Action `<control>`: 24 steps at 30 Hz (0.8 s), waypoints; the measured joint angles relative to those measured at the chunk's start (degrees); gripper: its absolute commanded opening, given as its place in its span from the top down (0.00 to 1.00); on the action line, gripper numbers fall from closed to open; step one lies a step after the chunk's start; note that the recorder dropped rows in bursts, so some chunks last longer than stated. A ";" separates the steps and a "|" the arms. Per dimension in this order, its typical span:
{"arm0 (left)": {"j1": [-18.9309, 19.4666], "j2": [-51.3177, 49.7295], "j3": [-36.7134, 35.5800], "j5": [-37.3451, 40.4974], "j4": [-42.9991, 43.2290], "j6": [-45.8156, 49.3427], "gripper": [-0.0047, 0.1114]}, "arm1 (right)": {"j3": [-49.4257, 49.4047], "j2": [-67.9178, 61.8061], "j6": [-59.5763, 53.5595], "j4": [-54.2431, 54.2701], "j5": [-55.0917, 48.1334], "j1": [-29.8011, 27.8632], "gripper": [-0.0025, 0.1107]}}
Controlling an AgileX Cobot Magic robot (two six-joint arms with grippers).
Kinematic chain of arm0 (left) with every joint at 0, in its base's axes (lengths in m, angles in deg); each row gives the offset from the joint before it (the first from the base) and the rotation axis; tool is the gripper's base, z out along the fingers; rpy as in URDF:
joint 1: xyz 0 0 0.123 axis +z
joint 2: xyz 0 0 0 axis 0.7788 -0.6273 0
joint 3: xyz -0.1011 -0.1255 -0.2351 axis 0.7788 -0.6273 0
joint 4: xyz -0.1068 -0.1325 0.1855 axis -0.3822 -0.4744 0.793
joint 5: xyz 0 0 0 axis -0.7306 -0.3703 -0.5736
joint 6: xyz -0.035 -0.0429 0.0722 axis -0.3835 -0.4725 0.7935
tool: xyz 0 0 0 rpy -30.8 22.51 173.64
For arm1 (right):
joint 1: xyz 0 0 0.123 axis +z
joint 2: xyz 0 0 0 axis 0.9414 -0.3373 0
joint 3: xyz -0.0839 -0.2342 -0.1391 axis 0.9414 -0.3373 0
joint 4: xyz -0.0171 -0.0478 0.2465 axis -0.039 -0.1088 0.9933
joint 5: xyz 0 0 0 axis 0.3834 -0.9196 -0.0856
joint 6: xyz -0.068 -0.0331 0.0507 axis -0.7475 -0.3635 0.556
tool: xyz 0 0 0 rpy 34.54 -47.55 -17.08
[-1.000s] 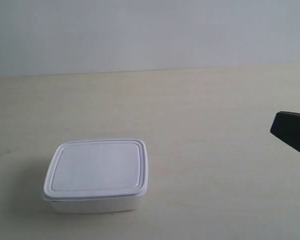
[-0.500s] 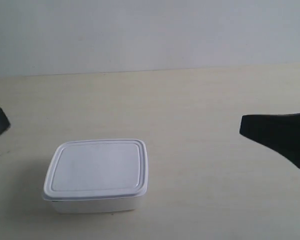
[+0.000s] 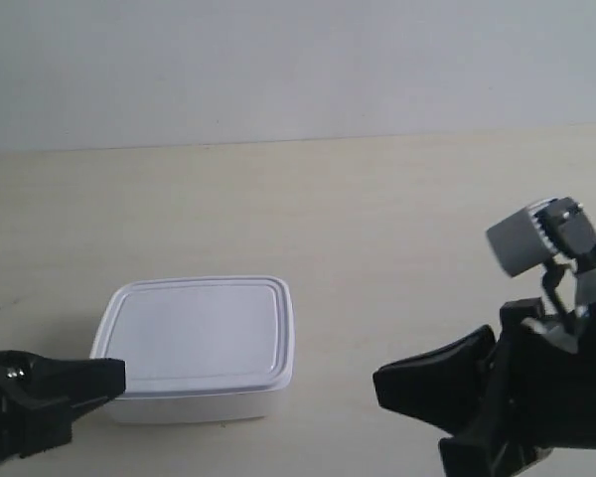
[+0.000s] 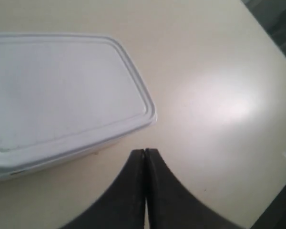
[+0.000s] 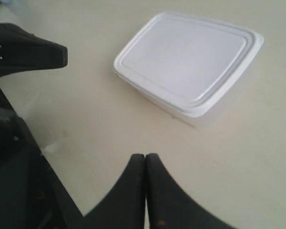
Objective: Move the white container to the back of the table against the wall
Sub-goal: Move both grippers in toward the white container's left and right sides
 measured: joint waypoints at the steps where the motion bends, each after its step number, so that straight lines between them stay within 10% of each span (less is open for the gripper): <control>1: -1.07 -1.28 0.00 0.59 0.51 -0.24 0.96 | 0.00 -1.09 0.24 -0.55 -1.50 1.43 0.98; 24: -5.94 -22.08 2.55 8.94 1.53 -0.75 0.96 | 13.04 -29.91 0.59 -1.41 -18.58 18.68 0.98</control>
